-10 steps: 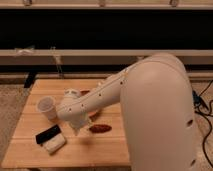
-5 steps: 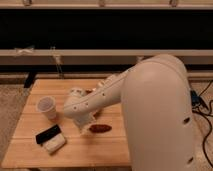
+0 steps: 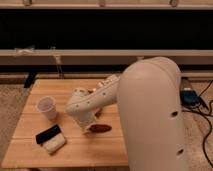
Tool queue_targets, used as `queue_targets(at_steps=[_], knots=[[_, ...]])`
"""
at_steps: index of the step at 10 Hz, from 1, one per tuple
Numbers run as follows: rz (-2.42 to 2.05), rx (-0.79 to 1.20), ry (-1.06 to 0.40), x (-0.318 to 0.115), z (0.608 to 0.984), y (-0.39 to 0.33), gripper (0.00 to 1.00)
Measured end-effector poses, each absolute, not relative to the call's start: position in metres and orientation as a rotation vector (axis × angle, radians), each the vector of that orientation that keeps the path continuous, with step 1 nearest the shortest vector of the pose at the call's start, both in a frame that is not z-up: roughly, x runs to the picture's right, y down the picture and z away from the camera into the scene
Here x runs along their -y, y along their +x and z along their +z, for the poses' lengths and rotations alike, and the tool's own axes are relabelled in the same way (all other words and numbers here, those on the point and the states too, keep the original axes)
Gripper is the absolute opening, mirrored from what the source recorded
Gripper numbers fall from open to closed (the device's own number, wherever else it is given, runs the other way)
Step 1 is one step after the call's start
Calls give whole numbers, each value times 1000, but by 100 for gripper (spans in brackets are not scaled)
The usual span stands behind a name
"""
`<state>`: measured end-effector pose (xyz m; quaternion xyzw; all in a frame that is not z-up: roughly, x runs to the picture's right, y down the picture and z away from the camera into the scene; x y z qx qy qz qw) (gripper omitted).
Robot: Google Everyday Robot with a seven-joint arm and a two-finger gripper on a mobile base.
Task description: Drag the pepper across the table
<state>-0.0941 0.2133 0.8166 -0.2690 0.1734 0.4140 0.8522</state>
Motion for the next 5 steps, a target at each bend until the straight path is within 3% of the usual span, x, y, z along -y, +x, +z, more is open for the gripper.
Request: queue_targets(at_steps=[5], knots=[[895,-390,-585,-212,821,-77,12]])
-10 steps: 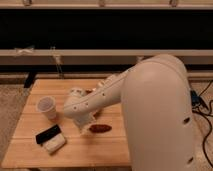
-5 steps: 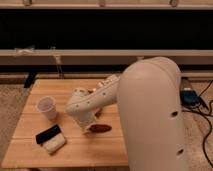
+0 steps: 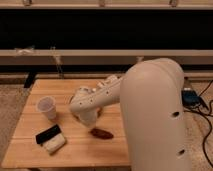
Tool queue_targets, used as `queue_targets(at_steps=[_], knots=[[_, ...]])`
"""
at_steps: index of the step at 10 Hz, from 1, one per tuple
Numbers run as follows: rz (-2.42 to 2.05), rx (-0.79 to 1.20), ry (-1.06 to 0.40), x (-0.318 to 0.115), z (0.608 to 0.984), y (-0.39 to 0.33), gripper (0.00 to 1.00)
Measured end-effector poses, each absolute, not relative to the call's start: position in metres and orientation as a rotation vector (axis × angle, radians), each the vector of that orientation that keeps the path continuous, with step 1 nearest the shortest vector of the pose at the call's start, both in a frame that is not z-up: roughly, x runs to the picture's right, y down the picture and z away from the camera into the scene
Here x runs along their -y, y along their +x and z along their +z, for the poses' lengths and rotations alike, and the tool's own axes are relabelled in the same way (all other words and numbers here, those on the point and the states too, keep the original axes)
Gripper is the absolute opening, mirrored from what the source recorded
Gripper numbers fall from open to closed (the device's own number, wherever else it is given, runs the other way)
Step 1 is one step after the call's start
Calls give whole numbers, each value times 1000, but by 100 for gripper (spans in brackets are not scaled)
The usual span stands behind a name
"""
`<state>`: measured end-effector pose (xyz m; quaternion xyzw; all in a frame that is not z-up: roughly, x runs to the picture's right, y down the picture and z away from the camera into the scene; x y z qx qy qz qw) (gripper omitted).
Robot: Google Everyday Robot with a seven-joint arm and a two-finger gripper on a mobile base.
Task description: Drag the pepper across the table
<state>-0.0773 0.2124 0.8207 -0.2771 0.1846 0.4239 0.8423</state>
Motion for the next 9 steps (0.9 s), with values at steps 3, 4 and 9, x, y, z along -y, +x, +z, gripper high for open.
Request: queue_targets(at_steps=[3,4,9], knots=[[899,-410,-595,-217,820,-70,0],[893,-408,-599,-219,815,-72,0],[878,-353,-618,-218,792,-79,33]])
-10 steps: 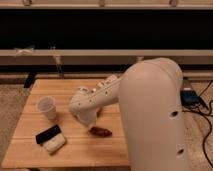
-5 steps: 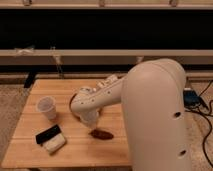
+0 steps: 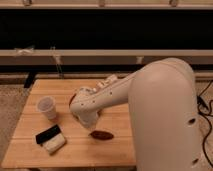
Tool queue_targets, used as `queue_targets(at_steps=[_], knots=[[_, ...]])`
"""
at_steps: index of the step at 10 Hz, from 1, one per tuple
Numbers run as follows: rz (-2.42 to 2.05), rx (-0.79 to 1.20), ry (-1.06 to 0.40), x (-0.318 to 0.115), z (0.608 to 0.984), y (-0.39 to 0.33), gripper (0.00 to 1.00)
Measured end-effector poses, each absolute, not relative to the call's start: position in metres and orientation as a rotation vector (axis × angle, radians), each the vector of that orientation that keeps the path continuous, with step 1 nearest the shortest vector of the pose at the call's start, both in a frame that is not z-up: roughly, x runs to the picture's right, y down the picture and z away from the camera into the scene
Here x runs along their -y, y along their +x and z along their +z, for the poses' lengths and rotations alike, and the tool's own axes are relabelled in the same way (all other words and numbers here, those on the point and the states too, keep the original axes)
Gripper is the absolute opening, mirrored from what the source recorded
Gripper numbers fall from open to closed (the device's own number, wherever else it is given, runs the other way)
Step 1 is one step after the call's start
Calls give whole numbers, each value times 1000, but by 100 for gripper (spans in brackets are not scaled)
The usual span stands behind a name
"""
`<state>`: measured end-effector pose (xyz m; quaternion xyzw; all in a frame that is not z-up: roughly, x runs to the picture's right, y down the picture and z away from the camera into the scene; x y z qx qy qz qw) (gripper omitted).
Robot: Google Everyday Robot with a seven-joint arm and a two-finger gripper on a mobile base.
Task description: Drag the pepper across the table
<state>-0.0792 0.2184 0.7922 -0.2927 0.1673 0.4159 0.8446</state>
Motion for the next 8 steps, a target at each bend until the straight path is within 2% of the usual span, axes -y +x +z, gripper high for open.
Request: queue_targets(at_steps=[4,5,8], knots=[[823,-338,-634,-232,781,-90,72],[811,-339,-635,-235,780,-91,78],[775,-336,-624,-240,778,-95,80]])
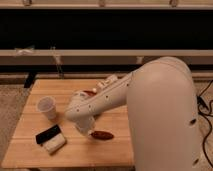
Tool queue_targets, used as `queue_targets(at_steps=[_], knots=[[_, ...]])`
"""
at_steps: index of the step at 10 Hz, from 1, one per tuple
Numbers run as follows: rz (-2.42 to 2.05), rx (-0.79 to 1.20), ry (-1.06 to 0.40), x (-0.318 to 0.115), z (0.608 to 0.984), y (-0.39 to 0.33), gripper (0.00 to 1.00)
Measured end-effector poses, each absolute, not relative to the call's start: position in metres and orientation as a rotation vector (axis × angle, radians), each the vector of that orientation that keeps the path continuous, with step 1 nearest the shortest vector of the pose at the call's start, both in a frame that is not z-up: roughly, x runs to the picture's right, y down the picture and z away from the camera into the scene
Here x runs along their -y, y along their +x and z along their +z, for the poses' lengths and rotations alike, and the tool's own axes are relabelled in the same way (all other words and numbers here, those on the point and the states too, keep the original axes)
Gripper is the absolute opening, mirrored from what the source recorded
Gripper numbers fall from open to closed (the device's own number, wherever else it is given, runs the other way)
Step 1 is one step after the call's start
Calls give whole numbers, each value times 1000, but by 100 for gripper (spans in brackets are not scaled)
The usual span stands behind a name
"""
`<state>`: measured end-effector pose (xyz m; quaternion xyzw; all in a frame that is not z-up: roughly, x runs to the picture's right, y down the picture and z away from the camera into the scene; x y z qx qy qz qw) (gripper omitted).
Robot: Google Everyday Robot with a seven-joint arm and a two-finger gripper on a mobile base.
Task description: Drag the pepper across the table
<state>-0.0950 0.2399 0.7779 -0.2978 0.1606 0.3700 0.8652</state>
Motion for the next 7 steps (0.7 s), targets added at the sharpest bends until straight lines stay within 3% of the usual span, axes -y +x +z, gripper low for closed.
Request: queue_targets(at_steps=[7], knots=[[736,-353,-600,-243,785,-90,80]])
